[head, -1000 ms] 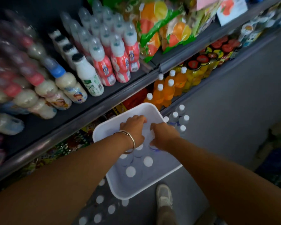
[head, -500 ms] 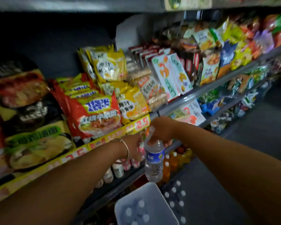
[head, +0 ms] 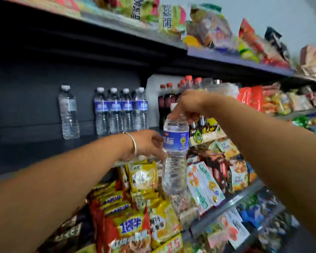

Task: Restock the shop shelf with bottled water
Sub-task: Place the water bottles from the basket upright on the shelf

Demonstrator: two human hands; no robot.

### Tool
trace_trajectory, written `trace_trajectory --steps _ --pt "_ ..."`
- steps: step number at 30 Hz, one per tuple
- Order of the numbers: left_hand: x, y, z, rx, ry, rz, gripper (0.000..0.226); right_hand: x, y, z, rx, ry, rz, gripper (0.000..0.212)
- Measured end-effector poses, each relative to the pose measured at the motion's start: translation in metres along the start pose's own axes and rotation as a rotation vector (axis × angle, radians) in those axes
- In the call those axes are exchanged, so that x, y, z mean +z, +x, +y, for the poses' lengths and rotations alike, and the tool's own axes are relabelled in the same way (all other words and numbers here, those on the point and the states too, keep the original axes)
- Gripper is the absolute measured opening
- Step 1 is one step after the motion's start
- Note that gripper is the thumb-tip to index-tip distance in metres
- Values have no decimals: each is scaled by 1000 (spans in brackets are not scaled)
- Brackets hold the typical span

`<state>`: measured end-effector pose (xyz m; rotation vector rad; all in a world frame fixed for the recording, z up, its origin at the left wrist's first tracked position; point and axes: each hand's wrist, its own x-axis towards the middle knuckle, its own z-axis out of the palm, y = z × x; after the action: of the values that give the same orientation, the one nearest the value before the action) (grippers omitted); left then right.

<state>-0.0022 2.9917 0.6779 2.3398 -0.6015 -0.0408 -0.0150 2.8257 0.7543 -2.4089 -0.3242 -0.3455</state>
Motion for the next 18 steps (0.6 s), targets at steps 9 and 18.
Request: trace_trajectory --steps 9,18 --pt "-97 75 -3 37 -248 157 30 -36 120 -39 -197 265 94 33" --pt "-130 142 -67 -117 -236 249 35 8 240 -29 -281 356 17 24"
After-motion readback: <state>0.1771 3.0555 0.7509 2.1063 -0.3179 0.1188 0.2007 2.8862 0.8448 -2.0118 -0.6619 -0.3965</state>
